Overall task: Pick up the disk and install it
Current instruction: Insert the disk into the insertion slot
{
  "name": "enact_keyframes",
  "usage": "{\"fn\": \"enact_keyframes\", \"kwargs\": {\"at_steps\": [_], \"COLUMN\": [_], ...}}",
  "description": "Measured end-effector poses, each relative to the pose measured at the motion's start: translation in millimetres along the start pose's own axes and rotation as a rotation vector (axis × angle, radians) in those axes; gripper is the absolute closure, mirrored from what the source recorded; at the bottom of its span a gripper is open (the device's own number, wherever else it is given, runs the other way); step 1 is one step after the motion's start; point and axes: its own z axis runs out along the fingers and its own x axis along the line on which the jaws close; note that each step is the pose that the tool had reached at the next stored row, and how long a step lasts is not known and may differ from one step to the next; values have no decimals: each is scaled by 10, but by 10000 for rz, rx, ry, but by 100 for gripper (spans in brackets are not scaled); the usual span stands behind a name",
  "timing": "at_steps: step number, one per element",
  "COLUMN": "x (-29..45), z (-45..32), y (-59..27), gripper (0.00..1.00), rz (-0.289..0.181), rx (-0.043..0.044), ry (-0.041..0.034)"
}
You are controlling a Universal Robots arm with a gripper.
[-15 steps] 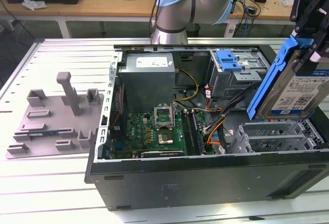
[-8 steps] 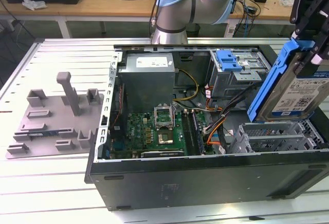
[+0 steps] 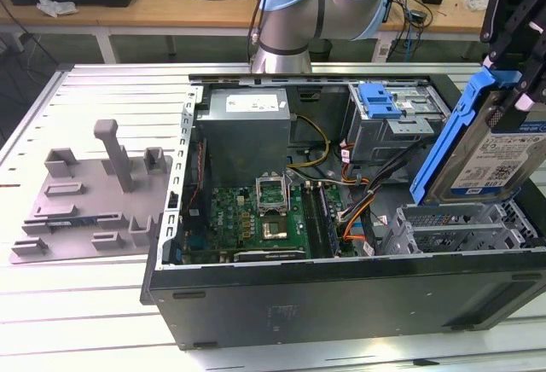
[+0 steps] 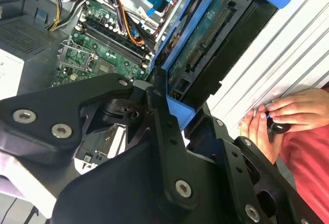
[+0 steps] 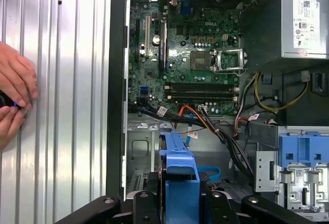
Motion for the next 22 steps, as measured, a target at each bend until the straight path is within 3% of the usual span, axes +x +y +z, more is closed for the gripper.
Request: {"fn": "enact_keyframes", "kwargs": {"at_steps": [22], "x": [1], "z": [30], "y": [10], "gripper": [63], "rz": [13], "rx": [1], "ry": [-1]}}
